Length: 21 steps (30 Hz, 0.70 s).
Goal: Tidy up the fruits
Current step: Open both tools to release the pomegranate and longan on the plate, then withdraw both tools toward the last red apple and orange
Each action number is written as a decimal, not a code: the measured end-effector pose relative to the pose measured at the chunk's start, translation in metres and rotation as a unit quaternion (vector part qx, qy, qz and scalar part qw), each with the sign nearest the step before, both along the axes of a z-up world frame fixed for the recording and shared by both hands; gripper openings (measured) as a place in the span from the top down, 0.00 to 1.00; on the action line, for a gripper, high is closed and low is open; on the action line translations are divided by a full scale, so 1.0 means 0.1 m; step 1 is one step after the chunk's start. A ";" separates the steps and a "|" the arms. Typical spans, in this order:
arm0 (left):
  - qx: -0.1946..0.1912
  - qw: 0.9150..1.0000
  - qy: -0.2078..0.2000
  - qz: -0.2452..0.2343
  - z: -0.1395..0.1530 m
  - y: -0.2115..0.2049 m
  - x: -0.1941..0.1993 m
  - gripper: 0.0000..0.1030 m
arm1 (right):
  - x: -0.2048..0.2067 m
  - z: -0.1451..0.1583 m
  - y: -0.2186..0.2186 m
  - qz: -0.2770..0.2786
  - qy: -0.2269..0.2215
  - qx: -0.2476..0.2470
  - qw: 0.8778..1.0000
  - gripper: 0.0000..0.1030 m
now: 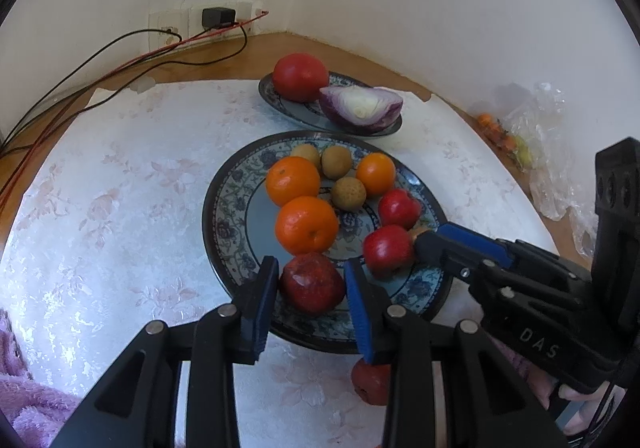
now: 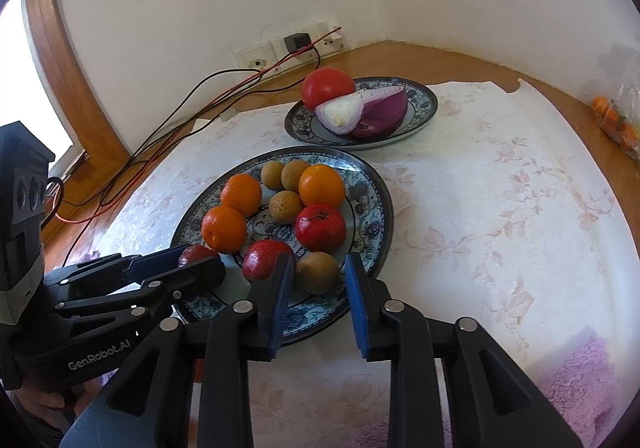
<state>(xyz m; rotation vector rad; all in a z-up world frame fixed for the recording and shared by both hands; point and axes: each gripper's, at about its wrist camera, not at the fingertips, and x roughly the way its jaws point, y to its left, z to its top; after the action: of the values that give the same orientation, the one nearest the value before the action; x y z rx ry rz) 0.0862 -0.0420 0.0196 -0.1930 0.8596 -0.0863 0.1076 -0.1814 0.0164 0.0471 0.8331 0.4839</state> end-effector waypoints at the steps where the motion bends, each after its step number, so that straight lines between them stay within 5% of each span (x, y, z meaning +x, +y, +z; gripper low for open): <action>1: 0.000 1.000 -0.003 -0.001 0.02 0.00 -0.01 0.66 | -0.01 0.01 0.01 0.001 -0.002 -0.001 1.000 0.67; 5: -0.001 1.000 -0.005 -0.005 0.07 -0.02 -0.05 0.66 | -0.04 0.04 0.01 -0.001 -0.015 -0.005 1.000 0.58; 21: -0.016 1.000 -0.003 -0.015 0.20 -0.05 -0.31 0.66 | -0.28 0.15 -0.08 -0.016 -0.019 0.007 1.000 0.57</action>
<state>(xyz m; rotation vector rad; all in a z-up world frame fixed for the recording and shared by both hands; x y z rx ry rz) 0.0556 -0.0474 0.0394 -0.2092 0.8562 -0.1290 0.0800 -0.1893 0.0310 0.0647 0.7913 0.4587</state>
